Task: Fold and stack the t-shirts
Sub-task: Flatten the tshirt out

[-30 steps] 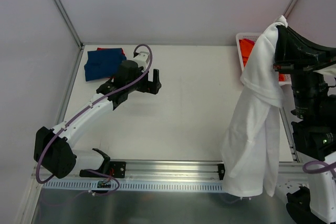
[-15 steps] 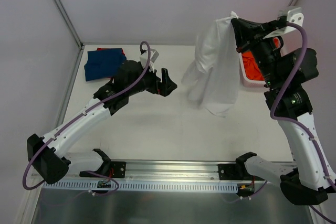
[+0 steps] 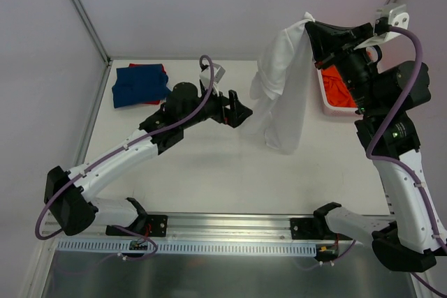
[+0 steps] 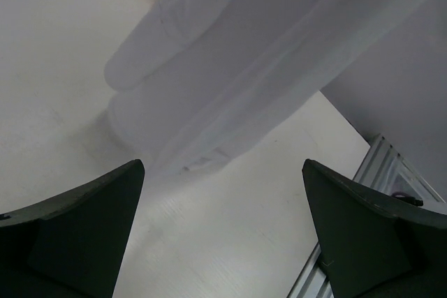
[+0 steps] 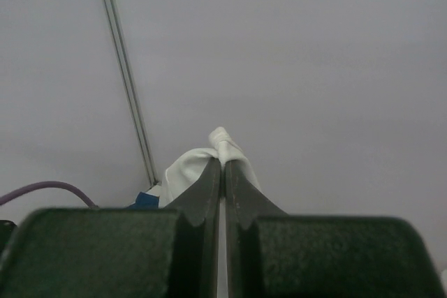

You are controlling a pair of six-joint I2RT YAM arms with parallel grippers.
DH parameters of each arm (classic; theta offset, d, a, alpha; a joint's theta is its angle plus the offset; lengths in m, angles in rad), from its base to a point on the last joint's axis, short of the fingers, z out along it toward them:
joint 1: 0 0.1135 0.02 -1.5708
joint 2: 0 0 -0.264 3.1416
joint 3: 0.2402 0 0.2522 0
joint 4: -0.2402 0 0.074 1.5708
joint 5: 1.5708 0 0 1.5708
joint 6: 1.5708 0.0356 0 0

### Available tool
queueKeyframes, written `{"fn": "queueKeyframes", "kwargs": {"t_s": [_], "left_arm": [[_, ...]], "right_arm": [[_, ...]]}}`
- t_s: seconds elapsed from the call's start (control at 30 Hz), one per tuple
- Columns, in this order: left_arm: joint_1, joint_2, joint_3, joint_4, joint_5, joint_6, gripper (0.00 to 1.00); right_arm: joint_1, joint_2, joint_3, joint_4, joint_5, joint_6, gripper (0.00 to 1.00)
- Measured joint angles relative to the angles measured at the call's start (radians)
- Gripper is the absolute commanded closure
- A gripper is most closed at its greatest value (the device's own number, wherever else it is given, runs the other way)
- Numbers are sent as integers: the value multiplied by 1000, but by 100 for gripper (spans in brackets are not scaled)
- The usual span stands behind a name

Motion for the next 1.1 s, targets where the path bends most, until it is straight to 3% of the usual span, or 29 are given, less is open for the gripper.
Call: {"fn": "queueKeyframes", "kwargs": {"t_s": [0.33, 0.4, 0.43, 0.47, 0.77, 1.1], "left_arm": [[-24, 146, -5, 147, -39, 23, 1], [-26, 166, -5, 175, -48, 26, 48], [-26, 178, -5, 190, -52, 29, 79], [-26, 185, -5, 201, -54, 38, 100], [-28, 194, -5, 211, -162, 57, 100], [-32, -12, 26, 45, -397, 185, 100]], "right_arm": [[0, -18, 24, -8, -76, 51, 100], [0, -27, 24, -8, -91, 63, 100], [0, -31, 24, -8, -98, 67, 100], [0, -35, 24, -8, -101, 69, 100], [0, -63, 16, -29, -97, 71, 100], [0, -95, -106, -96, -3, 68, 100]]}}
